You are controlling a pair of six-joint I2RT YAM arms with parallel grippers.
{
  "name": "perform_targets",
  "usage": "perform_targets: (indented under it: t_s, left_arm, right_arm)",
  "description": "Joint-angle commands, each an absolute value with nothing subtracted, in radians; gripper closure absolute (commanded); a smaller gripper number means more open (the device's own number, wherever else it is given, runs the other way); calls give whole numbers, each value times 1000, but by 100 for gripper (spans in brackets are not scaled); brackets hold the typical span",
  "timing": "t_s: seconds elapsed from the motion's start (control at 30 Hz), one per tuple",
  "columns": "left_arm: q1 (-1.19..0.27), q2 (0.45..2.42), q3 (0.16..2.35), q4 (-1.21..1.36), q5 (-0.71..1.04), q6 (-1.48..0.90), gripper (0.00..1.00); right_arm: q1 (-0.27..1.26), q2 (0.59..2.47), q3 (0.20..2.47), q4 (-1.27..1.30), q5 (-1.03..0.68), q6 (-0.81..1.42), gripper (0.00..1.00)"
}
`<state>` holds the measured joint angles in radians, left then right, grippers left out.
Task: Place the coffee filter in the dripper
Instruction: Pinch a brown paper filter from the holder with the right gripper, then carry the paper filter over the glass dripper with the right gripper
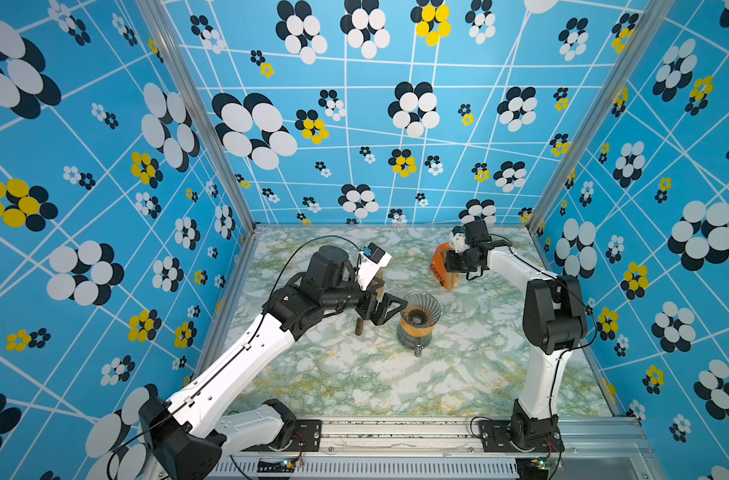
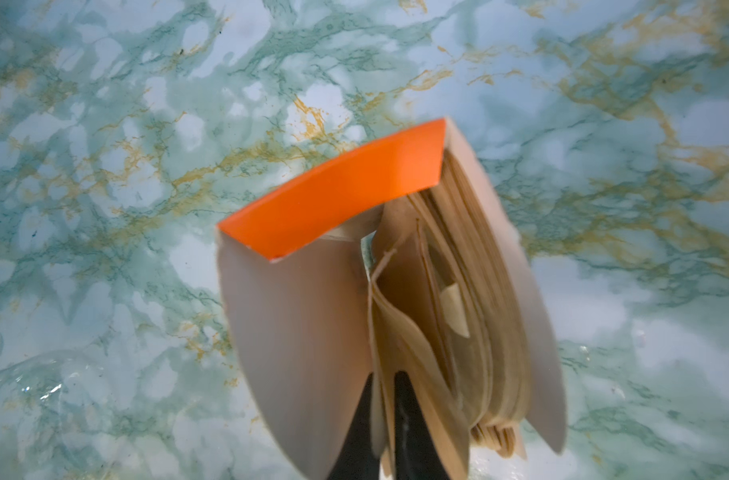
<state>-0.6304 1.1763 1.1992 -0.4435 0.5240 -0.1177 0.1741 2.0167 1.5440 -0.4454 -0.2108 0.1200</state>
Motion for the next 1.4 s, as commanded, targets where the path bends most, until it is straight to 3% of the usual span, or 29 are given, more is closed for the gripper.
perform_targets:
  t_s: [0.0, 0.63, 1.07, 1.37]
  left_arm:
    - [-632, 1179, 1207, -459, 526, -98, 1]
    - [-617, 1180, 1210, -468, 530, -95, 1]
    - [-561, 1163, 1237, -531, 493, -38, 1]
    - [-541, 1140, 1217, -500, 484, -52, 1]
  right_arm:
    - [171, 1989, 1555, -473, -196, 99, 95]
    - [195, 1616, 1452, -614, -55, 71, 99]
    - [377, 1448, 1674, -1039, 35, 35, 100]
    - [542, 1454, 1829, -1271, 28, 18, 100]
